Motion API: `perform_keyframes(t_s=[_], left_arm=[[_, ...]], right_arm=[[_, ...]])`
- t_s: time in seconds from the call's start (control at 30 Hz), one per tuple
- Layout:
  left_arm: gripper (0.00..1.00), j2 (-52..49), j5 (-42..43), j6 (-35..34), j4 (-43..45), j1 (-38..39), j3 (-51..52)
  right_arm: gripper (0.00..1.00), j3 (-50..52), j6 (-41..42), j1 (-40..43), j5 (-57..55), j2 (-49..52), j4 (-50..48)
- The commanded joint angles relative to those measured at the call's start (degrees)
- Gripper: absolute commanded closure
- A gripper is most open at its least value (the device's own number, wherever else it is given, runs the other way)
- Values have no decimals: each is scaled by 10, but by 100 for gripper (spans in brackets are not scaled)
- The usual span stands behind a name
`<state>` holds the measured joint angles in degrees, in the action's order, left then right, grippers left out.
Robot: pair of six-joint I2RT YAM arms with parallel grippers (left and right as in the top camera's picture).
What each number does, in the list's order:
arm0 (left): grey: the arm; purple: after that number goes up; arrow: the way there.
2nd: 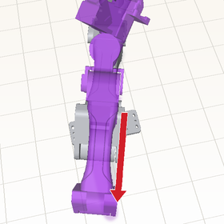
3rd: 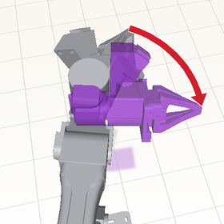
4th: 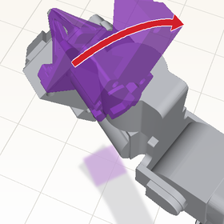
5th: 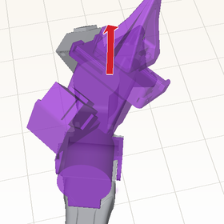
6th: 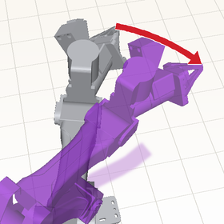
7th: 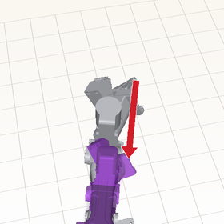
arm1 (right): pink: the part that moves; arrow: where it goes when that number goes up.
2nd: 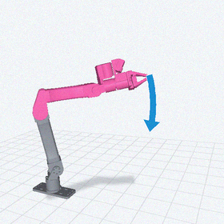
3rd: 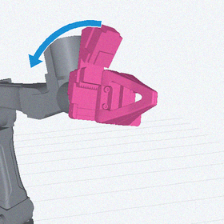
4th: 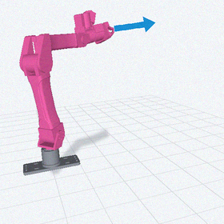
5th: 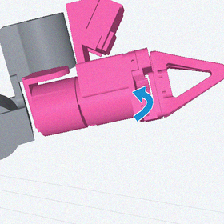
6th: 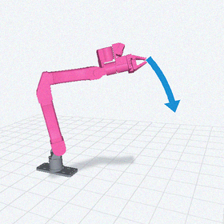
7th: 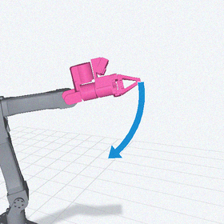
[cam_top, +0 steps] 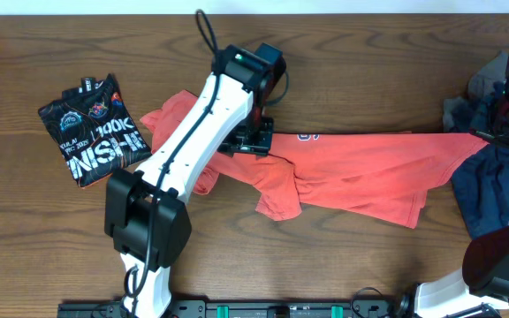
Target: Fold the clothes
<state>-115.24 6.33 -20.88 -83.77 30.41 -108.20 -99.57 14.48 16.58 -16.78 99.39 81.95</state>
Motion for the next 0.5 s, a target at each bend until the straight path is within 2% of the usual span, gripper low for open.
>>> perform_keyframes(t_s=[0.0, 0.13, 0.23, 0.47], left_arm=[[49, 11, -49, -87, 12, 2, 47], [48, 11, -54, -108, 74, 1, 120], [42, 11, -55, -131, 120, -2, 170], [42, 11, -55, -144, 235, -24, 239]], right_arm=[[99, 0, 9, 5, -17, 0, -2], [99, 0, 9, 5, -16, 0, -2], [99, 0, 7, 5, -10, 0, -3], [99, 0, 7, 5, -10, 0, -5]])
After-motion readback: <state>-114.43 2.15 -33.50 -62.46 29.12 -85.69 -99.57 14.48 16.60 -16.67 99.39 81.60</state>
